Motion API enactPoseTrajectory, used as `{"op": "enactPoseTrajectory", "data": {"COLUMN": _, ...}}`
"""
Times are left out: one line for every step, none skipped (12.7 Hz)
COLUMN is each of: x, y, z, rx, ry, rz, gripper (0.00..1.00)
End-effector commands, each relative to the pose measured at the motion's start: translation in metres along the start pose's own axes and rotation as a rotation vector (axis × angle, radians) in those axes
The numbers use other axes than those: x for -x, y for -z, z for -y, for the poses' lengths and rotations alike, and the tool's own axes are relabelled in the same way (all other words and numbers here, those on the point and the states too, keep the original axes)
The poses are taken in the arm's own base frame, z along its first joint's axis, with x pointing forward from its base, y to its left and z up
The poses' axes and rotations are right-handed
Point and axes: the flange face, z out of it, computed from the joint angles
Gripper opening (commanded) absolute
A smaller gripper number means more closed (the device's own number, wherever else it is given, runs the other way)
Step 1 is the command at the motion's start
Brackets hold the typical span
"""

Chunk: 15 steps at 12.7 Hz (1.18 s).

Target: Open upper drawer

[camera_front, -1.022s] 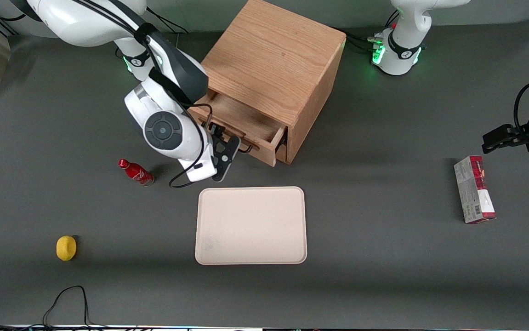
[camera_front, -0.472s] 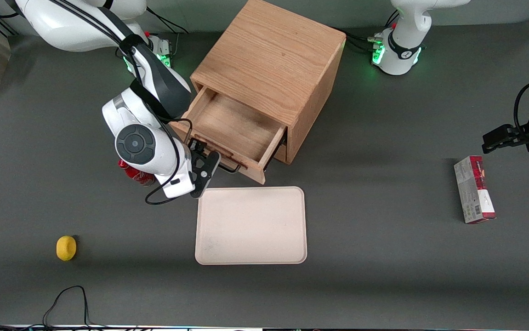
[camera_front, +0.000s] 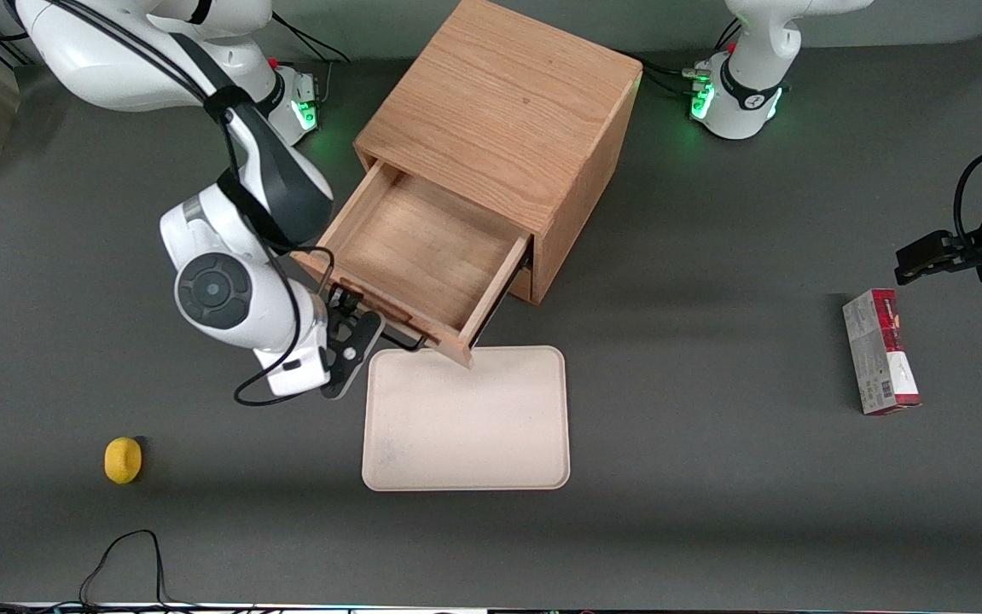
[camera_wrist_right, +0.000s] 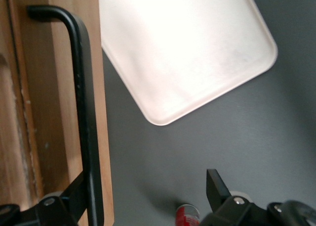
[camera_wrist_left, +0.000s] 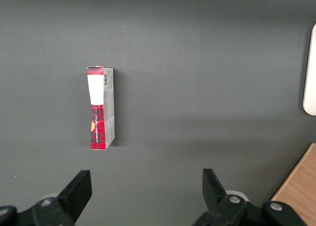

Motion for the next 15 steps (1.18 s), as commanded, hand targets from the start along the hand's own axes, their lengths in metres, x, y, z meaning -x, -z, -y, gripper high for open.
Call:
{"op": "enactPoseTrajectory", "data": {"x": 0.000, "y": 0.014, "z": -0.018, "rx": 0.055, "ry": 0.001, "rz": -0.006, "gripper": 1.00}}
{"op": "enactPoseTrajectory", "data": {"x": 0.005, "y": 0.022, "z": -0.027, "rx": 0.110, "ry": -0.007, "rz": 0.011, "gripper": 1.00}}
{"op": "enactPoseTrajectory", "data": {"x": 0.008, "y": 0.034, "z": -0.029, "rx": 0.164, "ry": -0.004, "rz": 0.024, "gripper": 1.00}}
{"op": "enactPoseTrajectory", "data": {"x": 0.011, "y": 0.049, "z": -0.031, "rx": 0.197, "ry": -0.009, "rz": 0.020, "gripper": 1.00}}
{"op": "enactPoseTrajectory", "data": {"x": 0.013, "y": 0.069, "z": -0.034, "rx": 0.214, "ry": -0.016, "rz": -0.008, "gripper": 1.00}}
{"op": "enactPoseTrajectory", "data": {"x": 0.018, "y": 0.080, "z": -0.033, "rx": 0.215, "ry": -0.029, "rz": -0.010, "gripper": 1.00}}
{"op": "enactPoseTrajectory", "data": {"x": 0.024, "y": 0.103, "z": -0.029, "rx": 0.236, "ry": -0.052, "rz": -0.029, "gripper": 1.00}}
{"op": "enactPoseTrajectory", "data": {"x": 0.030, "y": 0.119, "z": -0.028, "rx": 0.224, "ry": -0.130, "rz": -0.069, "gripper": 1.00}}
{"op": "enactPoseTrajectory", "data": {"x": 0.052, "y": 0.136, "z": -0.033, "rx": 0.184, "ry": -0.281, "rz": -0.094, "gripper": 1.00}}
{"op": "enactPoseTrajectory", "data": {"x": 0.077, "y": 0.148, "z": -0.030, "rx": 0.135, "ry": -0.432, "rz": -0.079, "gripper": 1.00}}
{"op": "enactPoseTrajectory", "data": {"x": 0.090, "y": 0.149, "z": -0.021, "rx": 0.132, "ry": -0.521, "rz": -0.058, "gripper": 1.00}}
{"op": "enactPoseTrajectory", "data": {"x": 0.104, "y": 0.145, "z": -0.014, "rx": 0.139, "ry": -0.586, "rz": -0.035, "gripper": 1.00}}
{"op": "enactPoseTrajectory", "data": {"x": 0.134, "y": 0.145, "z": -0.003, "rx": 0.155, "ry": -0.693, "rz": -0.051, "gripper": 1.00}}
{"op": "enactPoseTrajectory", "data": {"x": 0.155, "y": 0.142, "z": 0.009, "rx": 0.143, "ry": -0.759, "rz": -0.082, "gripper": 1.00}}
{"op": "enactPoseTrajectory", "data": {"x": 0.180, "y": 0.137, "z": 0.015, "rx": 0.112, "ry": -0.838, "rz": -0.120, "gripper": 1.00}}
